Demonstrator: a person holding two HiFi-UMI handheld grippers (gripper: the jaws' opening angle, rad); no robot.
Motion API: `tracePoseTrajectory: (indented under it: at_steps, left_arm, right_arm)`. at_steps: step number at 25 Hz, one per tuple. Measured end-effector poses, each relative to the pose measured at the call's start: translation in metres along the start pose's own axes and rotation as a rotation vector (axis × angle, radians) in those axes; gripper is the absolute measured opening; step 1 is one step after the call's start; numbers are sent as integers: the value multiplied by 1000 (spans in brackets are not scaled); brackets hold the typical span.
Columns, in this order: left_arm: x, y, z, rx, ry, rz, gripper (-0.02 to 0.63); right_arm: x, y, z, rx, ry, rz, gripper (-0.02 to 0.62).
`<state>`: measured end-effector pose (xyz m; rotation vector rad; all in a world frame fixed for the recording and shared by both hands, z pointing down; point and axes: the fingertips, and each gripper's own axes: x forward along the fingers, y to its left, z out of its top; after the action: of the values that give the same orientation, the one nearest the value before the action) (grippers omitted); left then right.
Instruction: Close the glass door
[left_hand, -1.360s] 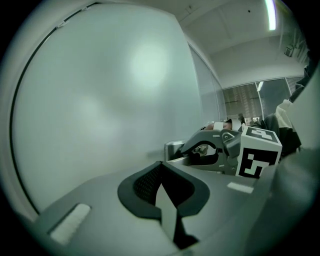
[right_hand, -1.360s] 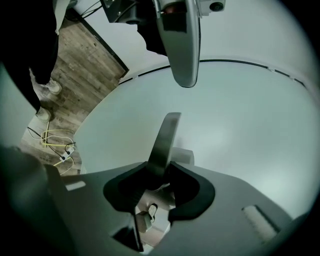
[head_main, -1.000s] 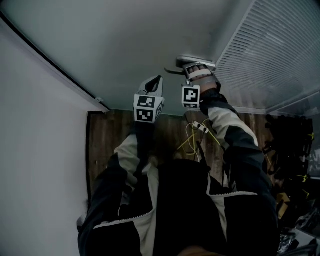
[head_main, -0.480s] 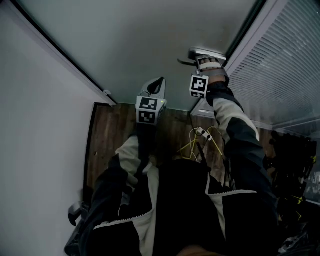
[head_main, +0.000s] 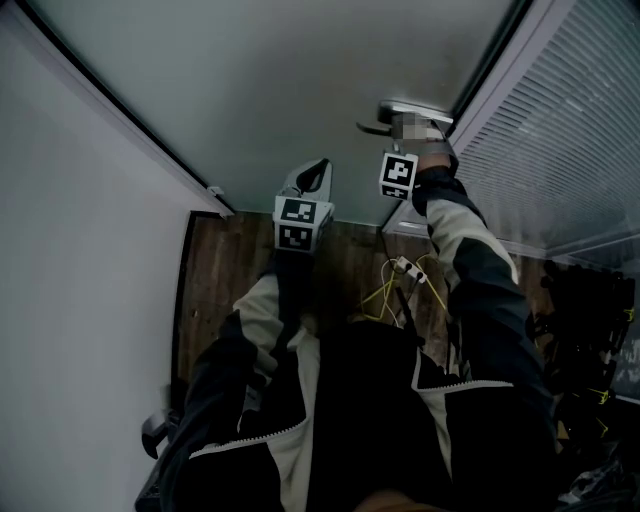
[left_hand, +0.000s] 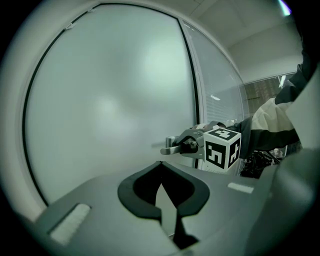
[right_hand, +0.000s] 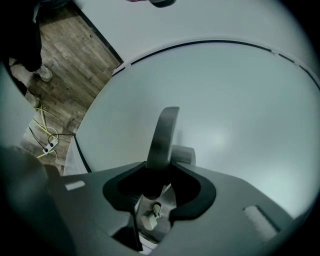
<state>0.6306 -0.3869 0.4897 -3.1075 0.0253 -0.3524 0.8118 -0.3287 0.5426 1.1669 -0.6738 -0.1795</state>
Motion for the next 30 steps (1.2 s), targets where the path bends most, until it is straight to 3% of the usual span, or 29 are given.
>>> tracePoseTrajectory:
  at_steps: [3, 5, 6, 8, 10, 14, 17, 19, 22, 30]
  left_arm:
    - [-3, 5, 8, -1, 9, -3, 5]
    - [-3, 7, 9, -4, 13, -11, 5]
    - [-3, 7, 9, -6, 13, -15, 5]
    - [-4, 6, 10, -5, 9, -28, 5]
    - [-2, 2, 10, -6, 1, -51, 5]
    - [3, -6, 22, -31, -20, -101, 5]
    - [4, -19, 34, -40, -43, -146, 5]
    - [2, -33, 40, -38, -53, -182, 5]
    - [-3, -50, 43, -26, -65, -225, 5]
    - [-17, -80, 37, 9, -71, -304, 5]
  right_arm:
    - [-1, -7, -3, 38, -3, 32, 158]
    - [-1, -5, -6, 81, -4, 51, 239]
    - [-4, -5, -9, 114, 0, 49, 272]
    - [-20, -10, -15, 243, -3, 33, 264]
    - [-47, -20, -15, 480, -47, 32, 202]
    - [-112, -38, -8, 1059, -204, 54, 6]
    - [-160, -37, -12, 1405, -292, 34, 5]
    - [-188, -28, -21, 1568, -308, 3, 3]
    - [-213, -9, -28, 1680, -277, -24, 2]
    - [-247, 10, -40, 1736, -164, -112, 2]
